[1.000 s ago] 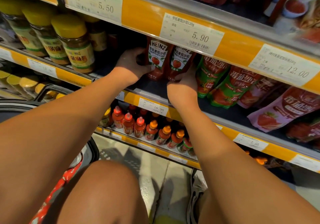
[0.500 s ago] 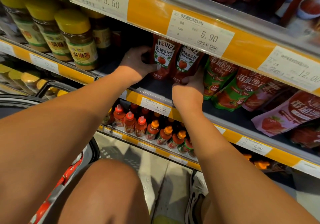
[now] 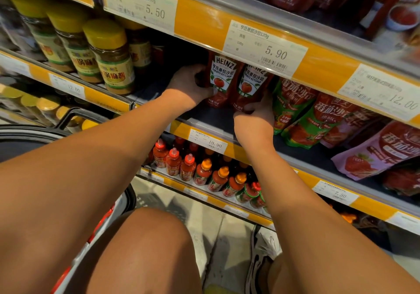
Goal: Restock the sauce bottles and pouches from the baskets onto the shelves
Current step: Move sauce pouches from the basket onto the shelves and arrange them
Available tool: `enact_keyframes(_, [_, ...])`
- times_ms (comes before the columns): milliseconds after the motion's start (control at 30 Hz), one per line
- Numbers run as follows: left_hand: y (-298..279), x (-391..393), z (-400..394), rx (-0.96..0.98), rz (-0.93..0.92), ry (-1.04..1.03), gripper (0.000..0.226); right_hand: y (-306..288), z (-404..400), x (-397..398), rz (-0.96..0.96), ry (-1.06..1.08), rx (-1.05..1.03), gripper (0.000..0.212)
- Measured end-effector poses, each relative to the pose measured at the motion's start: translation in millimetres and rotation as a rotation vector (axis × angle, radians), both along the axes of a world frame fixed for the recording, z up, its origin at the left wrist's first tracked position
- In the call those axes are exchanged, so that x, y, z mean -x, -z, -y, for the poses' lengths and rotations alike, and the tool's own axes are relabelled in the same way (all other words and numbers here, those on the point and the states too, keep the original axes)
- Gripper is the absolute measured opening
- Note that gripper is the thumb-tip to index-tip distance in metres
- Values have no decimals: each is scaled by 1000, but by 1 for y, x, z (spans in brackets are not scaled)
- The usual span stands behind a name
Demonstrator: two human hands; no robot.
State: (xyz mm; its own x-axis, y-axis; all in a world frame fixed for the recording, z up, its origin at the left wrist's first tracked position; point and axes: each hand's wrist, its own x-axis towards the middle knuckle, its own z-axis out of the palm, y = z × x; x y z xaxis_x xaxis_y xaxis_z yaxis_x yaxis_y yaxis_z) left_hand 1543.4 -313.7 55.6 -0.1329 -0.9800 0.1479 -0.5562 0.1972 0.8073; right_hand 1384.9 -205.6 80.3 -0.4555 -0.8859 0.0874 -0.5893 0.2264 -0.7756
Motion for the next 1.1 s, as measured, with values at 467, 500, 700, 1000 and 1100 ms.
enact_keyframes(467, [-17,-169,-191,63,-90,-180,28,-14,-59,-43,105,-312,78,28])
enact_keyframes(500, [-12,-189,-211,34,-71,-217,27,-14,-67,-54,87,-415,32,27])
enact_keyframes(700, [30,-297,-315,-187,35,-467,31,-15,-102,-128,-48,-908,-259,27])
enact_keyframes(1000, [112,-381,-381,-607,116,-662,12,-7,-111,-267,-506,-1272,-490,45])
enact_keyframes(1100, [135,-396,-387,-782,118,-707,11,14,-113,-309,-619,-1305,-598,47])
